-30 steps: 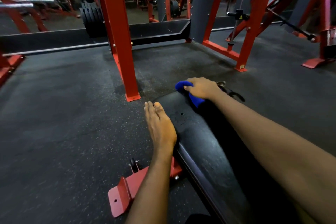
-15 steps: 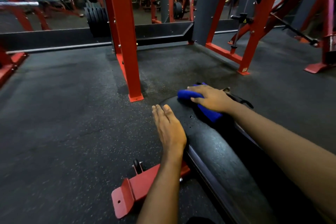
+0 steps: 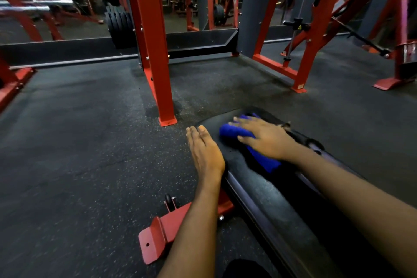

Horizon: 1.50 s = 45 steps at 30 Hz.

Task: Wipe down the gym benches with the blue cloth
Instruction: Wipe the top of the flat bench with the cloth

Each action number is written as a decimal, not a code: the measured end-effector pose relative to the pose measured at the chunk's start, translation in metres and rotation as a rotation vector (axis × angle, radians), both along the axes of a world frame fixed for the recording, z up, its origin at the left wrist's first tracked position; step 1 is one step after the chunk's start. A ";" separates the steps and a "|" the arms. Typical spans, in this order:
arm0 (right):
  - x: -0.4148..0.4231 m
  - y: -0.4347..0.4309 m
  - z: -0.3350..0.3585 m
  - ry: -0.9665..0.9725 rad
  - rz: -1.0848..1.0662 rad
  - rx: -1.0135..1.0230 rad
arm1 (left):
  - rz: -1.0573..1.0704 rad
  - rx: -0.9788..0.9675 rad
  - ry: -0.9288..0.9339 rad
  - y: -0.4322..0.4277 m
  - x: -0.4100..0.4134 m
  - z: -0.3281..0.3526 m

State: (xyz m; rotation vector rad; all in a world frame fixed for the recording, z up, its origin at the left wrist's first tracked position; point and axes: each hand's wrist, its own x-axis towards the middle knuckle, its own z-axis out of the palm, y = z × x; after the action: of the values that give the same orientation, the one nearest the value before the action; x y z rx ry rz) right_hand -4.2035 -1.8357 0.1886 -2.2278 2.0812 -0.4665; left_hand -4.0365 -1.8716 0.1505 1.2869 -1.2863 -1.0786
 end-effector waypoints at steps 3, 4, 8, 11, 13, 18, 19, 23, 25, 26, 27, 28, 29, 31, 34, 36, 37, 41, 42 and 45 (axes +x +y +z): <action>-0.006 0.044 -0.004 -0.022 0.074 -0.029 | 0.015 -0.005 -0.013 -0.001 0.001 0.000; -0.013 0.038 -0.004 -0.021 0.042 -0.008 | 0.019 -0.005 -0.013 -0.001 0.001 0.000; -0.025 -0.032 -0.003 0.035 -0.191 0.042 | 0.009 -0.011 -0.004 0.002 0.001 0.000; -0.014 -0.039 -0.004 0.037 -0.201 0.036 | 0.021 -0.012 0.008 0.002 0.001 0.000; 0.000 0.002 -0.002 0.021 -0.056 0.009 | 0.021 -0.014 0.008 0.001 0.002 0.000; -0.018 0.041 0.002 -0.053 0.020 0.029 | 0.011 -0.002 0.026 0.000 0.002 -0.003; -0.024 0.023 0.003 -0.031 -0.055 0.041 | 0.002 -0.001 0.008 0.000 0.002 -0.002; -0.016 -0.057 0.011 0.002 -0.363 0.086 | -0.077 -0.009 -0.135 0.000 0.008 0.005; -0.001 -0.068 0.016 0.015 -0.368 0.066 | -0.150 -0.016 -0.156 -0.003 0.020 0.005; 0.007 -0.063 0.016 0.023 -0.317 0.065 | -0.190 -0.015 -0.135 -0.005 0.031 0.007; 0.014 -0.053 0.014 0.031 -0.246 0.067 | -0.222 -0.005 -0.104 -0.008 0.041 0.006; 0.017 -0.043 0.012 0.027 -0.174 0.080 | -0.241 0.012 -0.070 -0.013 0.051 0.007; 0.017 -0.030 0.008 0.003 -0.112 0.101 | -0.247 0.022 -0.040 -0.016 0.059 0.007; 0.006 -0.025 0.001 -0.028 -0.109 0.109 | -0.214 -0.006 0.017 -0.019 0.071 0.008; 0.009 -0.058 0.009 -0.017 -0.376 0.097 | -0.198 -0.018 0.054 -0.013 0.086 0.004; 0.035 -0.081 0.018 0.018 -0.419 0.125 | -0.187 -0.025 0.039 -0.007 0.098 0.000; 0.052 -0.089 0.020 0.030 -0.378 0.137 | -0.169 -0.032 0.040 -0.006 0.103 -0.003; 0.092 -0.062 0.008 0.065 -0.078 0.119 | -0.066 -0.034 0.054 -0.012 0.115 -0.008; 0.094 -0.040 0.006 0.095 -0.011 0.101 | -0.046 -0.040 0.068 -0.012 0.114 -0.006; 0.094 0.019 0.002 0.159 0.116 0.039 | -0.050 -0.059 0.078 -0.010 0.108 0.000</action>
State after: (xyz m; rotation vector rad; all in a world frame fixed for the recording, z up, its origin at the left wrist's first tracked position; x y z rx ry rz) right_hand -4.1100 -1.8163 0.1905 -2.4191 1.9964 -0.2467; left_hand -3.9285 -1.8819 0.1501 1.1628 -1.2879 -1.1075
